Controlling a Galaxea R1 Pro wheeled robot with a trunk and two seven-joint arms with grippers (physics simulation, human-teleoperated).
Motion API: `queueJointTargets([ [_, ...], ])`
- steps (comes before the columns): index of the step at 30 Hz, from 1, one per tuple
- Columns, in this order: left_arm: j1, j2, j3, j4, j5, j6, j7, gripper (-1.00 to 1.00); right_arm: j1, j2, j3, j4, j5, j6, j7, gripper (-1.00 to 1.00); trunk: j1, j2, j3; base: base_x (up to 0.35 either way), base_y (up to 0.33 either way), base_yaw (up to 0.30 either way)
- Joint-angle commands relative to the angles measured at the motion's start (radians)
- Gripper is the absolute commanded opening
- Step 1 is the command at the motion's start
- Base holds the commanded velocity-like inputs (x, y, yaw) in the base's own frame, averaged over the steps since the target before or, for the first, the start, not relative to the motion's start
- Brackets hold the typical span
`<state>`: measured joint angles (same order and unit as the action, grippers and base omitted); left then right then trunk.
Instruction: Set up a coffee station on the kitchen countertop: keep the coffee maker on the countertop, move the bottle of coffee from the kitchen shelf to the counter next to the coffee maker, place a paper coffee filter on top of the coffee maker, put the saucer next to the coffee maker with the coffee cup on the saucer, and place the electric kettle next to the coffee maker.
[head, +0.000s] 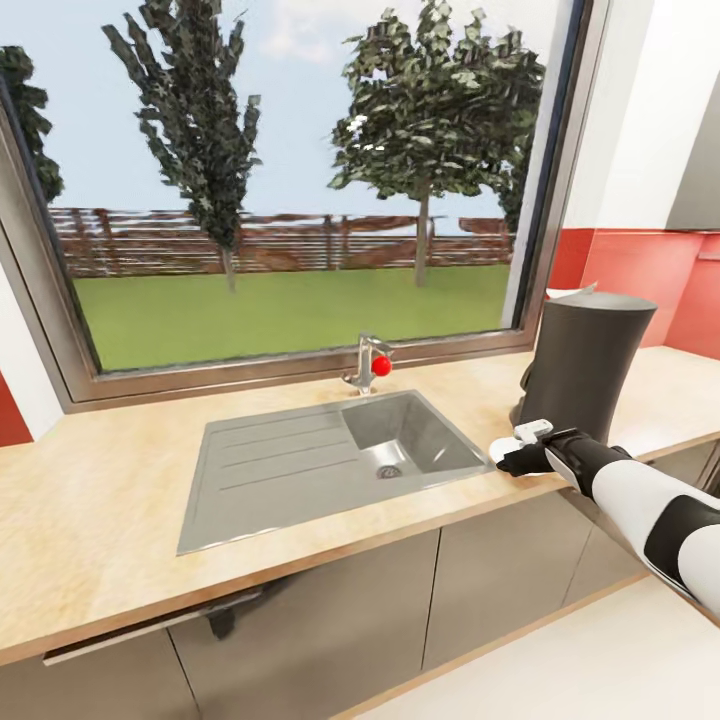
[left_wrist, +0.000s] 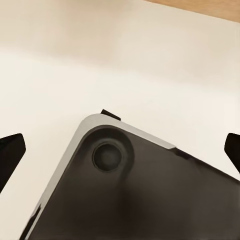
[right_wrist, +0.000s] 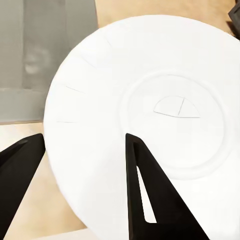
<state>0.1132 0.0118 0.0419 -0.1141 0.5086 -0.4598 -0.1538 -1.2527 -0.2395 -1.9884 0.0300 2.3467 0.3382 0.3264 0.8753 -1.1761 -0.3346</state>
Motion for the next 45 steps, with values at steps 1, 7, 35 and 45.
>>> queueJointTargets([
  [1,0.0,0.0,0.004,-0.001,0.008,0.001,-0.01,1.0,-0.001,-0.001,-0.009,0.002,0.009,0.005,0.002,-1.0,0.004,-0.008,-0.004,0.0,0.0,0.0],
  [7,0.0,-0.001,0.005,-0.001,0.008,0.0,-0.01,1.0,-0.001,-0.001,-0.009,0.002,0.009,0.005,0.002,1.0,0.016,-0.029,-0.014,0.0,0.0,0.0],
  [35,0.0,0.0,0.004,-0.001,0.008,0.007,-0.01,1.0,-0.001,-0.002,-0.01,0.002,0.009,0.007,0.002,1.0,-0.03,0.055,0.024,0.0,0.0,0.0],
  [45,0.0,0.0,0.003,-0.001,0.008,0.009,-0.01,1.0,-0.001,-0.003,-0.031,0.002,0.009,0.009,0.001,1.0,-0.069,0.125,0.055,0.0,0.0,0.0],
])
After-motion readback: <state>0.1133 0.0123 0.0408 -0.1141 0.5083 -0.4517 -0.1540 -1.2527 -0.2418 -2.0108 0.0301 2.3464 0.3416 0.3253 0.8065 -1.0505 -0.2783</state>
